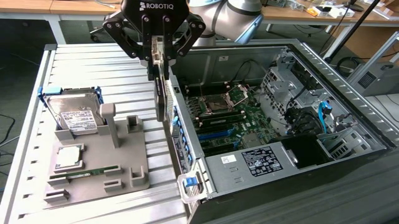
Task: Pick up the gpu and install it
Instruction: 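Pick up the gpu and move the gpu toward the slot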
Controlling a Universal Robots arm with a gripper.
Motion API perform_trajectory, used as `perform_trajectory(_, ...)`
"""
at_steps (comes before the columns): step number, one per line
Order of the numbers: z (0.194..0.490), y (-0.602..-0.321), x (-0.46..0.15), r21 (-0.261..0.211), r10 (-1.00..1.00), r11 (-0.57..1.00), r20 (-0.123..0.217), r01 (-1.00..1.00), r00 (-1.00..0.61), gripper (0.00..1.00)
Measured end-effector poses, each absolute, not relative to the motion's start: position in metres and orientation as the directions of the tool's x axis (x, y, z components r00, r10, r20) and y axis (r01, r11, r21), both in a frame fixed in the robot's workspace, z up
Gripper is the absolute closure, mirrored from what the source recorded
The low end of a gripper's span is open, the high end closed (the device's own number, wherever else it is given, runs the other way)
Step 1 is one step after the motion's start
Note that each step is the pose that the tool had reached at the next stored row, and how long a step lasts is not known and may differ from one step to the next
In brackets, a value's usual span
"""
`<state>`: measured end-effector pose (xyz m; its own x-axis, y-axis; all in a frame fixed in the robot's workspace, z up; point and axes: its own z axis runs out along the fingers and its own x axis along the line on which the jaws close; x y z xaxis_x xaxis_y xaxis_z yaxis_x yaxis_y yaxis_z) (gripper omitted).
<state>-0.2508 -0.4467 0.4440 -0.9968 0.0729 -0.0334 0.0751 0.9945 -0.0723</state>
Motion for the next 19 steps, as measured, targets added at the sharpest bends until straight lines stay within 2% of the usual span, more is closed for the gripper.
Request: perform_trajectory(19,0.444,-0.4467,-0.2425,-0.072,0.073,0.995,-0.033,0.075,-0.997,0.73)
